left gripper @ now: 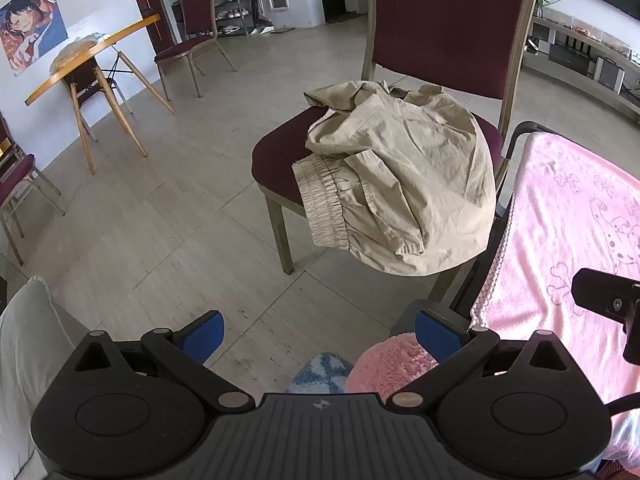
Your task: Fold clothes
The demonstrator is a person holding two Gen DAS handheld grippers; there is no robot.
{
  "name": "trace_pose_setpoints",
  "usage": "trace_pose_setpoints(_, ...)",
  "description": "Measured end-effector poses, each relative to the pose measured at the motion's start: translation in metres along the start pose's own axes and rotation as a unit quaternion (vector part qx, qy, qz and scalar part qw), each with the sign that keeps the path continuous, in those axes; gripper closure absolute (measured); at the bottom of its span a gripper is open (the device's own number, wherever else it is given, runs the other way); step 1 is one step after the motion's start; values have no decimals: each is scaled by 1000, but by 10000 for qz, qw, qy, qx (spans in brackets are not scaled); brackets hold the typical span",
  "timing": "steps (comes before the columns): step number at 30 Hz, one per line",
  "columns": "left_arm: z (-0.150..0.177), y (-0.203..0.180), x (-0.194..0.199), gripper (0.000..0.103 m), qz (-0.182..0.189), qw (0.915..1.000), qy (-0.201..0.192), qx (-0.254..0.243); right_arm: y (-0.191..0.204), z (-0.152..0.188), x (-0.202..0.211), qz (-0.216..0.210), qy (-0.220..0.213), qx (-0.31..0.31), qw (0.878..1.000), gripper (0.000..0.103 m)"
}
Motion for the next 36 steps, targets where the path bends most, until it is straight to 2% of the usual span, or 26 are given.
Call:
trace_pose_setpoints(3,5,1,1,1,-41,9998,-190,-18,-1,0,-1,-3,3,-7,10000,0)
trace_pose_setpoints(12,0,0,-1,1,6,10000,0,-11,0,0,1,2,11,-11,10000,0)
trace_pose_setpoints(36,-2,0,-2,1,33,10000,45,33,0,-1,1,18,26,-8,10000,0)
Point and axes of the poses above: each gripper's, at about its wrist camera, not at the fingertips, and x roughly against the way its jaws point, y to its left, z to its underside, the point moved 10 cm from there along -x, roughly the way its jaws point, and after that the axes turned 7 degrees about z, right-handed, at the moved point
